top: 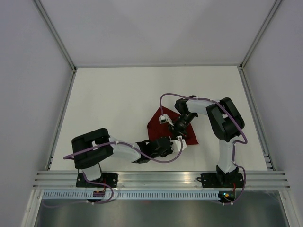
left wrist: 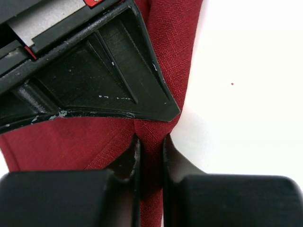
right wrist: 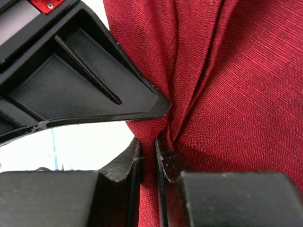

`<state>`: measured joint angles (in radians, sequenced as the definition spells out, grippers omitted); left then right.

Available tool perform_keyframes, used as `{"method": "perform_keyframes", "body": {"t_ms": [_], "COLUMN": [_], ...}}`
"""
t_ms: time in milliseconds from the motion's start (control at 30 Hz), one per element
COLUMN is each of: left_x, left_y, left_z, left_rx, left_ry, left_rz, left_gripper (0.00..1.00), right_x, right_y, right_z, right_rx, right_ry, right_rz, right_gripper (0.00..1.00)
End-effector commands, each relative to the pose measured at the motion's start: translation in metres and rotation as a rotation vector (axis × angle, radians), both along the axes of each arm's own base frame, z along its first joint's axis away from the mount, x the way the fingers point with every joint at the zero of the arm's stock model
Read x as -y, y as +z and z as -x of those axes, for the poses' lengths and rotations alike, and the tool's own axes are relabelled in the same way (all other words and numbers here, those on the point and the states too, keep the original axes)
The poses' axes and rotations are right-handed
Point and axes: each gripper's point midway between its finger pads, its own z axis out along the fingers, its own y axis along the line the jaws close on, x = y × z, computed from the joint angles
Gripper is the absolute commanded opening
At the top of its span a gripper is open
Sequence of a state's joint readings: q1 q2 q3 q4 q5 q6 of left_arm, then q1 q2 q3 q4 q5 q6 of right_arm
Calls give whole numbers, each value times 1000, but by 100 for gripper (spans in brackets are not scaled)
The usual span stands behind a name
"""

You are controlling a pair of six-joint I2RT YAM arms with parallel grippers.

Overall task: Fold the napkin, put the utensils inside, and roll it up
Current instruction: Roll the napkin with the utensil

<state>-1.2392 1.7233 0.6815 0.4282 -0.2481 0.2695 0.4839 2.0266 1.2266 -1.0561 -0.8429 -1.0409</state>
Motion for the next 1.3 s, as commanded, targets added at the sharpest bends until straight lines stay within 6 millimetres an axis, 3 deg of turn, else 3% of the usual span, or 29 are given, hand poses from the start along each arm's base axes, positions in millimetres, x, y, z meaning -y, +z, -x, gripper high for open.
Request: {"method": "perform_keyframes", "body": {"t_ms": [0,133,200,233,333,433,667,933,1133,1267], "left_x": [-1,-8,-9,-12,-16,-17,-19,-29,-30,-33], "left_y": [-23,-30,-32,-33,-36,-37,-42,-54,-64,-70], "left_z": [12,14,23,20,23,27,30,34,41,47], "left_rx": [-176,-299,-382,-418,-515,-594,-707,-863,-946,-1029], "left_ry": [-18,-21,-62,-47,-63,-81,-83,-17,-6,-2], "left_rz": [-11,0,7,18,17,31,54,81,79,87], "left_gripper": [5,2,2,2,2,2,2,2,2,2], "right_x": [16,15,13,12,10,10,12,32,50,56], "right_y": [-30,-28,-24,-17,-2,15,48,80,82,88], "right_z": [-2,-3,-5,-9,-17,-33,-73,-100,-121,-118], "right_rx": [44,54,71,93,154,236,451,587,670,677], "right_ry": [58,44,26,15,-22,-96,-266,-407,-528,-516], "right_rz": [85,83,80,70,49,48,35,-45,5,-29], "right_gripper": [14,18,27,36,48,53,59,59,63,63]}}
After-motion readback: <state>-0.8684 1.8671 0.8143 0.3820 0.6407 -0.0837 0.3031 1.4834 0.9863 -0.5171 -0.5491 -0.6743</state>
